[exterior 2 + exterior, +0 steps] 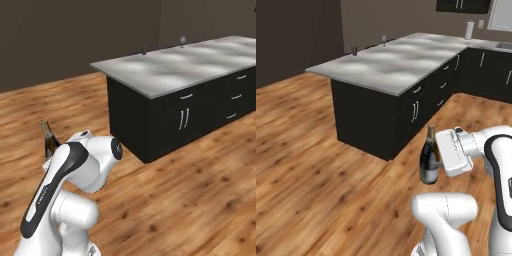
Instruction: There is a wine glass and glass cup on the dining counter. Place the wine bottle next to the wine glass and the juice bottle next to the glass cup.
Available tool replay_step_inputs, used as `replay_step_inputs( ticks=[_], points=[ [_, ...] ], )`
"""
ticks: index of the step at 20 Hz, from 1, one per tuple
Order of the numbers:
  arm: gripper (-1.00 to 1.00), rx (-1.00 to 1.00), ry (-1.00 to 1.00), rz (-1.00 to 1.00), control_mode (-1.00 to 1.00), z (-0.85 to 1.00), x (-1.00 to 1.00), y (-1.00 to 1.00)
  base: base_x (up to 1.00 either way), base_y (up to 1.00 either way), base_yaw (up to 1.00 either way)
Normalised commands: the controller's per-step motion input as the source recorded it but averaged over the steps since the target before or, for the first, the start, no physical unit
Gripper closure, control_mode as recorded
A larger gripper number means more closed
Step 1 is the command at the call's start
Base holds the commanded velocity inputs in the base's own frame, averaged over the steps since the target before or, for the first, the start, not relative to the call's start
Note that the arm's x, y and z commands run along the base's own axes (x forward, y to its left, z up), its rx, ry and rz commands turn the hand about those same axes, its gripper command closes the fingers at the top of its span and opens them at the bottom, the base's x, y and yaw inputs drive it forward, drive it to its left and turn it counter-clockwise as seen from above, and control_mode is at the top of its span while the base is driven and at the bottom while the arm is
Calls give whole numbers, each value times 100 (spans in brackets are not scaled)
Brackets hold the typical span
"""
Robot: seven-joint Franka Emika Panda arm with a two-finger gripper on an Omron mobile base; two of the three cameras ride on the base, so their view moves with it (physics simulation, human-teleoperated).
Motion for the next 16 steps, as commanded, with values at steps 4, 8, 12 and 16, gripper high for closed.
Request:
replay_step_inputs(
  ticks=[4,8,12,16],
  points=[
    [100,0,0,0,100,0,0,0,76,49,0],
    [100,0,0,0,100,0,0,0,69,47,0],
    [100,0,0,0,100,0,0,0,74,45,0],
    [100,0,0,0,100,0,0,0,68,42,0]
  ],
)
